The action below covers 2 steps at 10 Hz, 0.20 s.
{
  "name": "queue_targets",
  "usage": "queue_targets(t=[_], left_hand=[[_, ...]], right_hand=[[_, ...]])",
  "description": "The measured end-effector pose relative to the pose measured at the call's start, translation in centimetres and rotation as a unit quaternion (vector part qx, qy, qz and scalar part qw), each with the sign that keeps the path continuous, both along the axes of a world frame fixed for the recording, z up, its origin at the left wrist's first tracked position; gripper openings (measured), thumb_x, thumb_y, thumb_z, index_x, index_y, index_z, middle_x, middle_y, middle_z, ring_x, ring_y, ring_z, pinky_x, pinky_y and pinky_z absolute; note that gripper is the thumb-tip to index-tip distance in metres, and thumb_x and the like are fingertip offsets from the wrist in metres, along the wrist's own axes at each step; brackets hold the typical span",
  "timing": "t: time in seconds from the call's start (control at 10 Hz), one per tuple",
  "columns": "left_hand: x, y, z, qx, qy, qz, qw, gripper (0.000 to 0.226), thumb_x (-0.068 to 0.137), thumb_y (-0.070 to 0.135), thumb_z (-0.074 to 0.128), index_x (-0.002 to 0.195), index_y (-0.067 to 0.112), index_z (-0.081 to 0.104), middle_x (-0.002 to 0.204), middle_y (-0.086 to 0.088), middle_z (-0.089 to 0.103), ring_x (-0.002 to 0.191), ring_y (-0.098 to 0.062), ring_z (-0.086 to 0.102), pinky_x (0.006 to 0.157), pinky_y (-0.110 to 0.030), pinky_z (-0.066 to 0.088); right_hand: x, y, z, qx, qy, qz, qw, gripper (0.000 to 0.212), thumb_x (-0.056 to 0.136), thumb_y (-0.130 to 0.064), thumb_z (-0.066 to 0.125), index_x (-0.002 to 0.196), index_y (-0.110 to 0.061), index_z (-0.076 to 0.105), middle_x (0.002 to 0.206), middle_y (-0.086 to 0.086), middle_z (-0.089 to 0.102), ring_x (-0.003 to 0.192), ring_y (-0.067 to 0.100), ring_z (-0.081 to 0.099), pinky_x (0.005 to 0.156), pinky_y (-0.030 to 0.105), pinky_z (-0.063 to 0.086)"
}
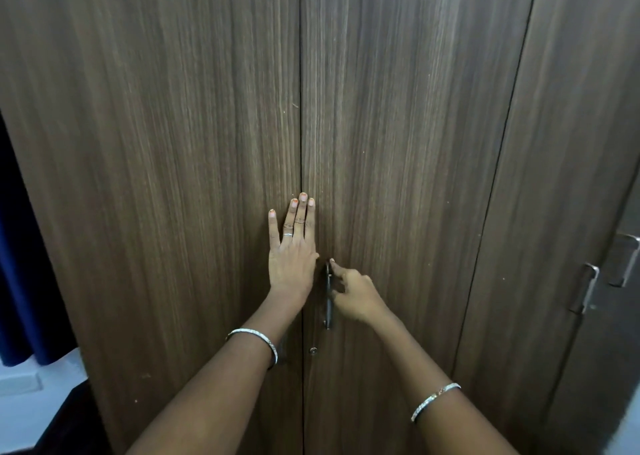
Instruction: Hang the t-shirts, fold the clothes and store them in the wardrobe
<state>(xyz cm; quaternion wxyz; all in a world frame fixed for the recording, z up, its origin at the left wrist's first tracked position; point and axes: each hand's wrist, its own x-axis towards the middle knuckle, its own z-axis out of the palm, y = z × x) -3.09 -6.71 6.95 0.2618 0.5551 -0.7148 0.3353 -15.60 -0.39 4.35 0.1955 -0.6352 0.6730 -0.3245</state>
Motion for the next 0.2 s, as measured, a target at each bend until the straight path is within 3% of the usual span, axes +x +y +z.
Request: queue_targets(t=[0.1,0.2], left_hand=[[-0.1,1.3,0.5,0.033,0.005,0.003,0.999,0.102,0.094,0.038,0.059,0.155,0.007,-0.017,0.165,-0.009,-0.017,0.153,-0.025,-0.007,0.121,-0.058,0.0],[-0.1,3.7,0.9,0.082,0.009,0.013,0.997,0.094,0.098,0.044,0.05,0.155,0.007,-0.013,0.165,-0.009,-0.013,0.153,-0.026,-0.009,0.121,-0.059,0.001]], right_hand=[[-1.3,1.8,0.2,0.005,-0.008,0.006,1.0,0.066,0.094,-0.021,0.064,0.154,-0.022,0.036,0.13,0.007,0.059,0.123,0.02,0.055,0.11,0.035,0.044],[-3.0,5.7,1.6,-0.086,-0.047,-0.007,0.995,0.041,0.093,-0.023,0.066,0.133,-0.025,0.062,0.111,-0.007,0.072,0.118,0.012,0.061,0.101,0.025,0.048]])
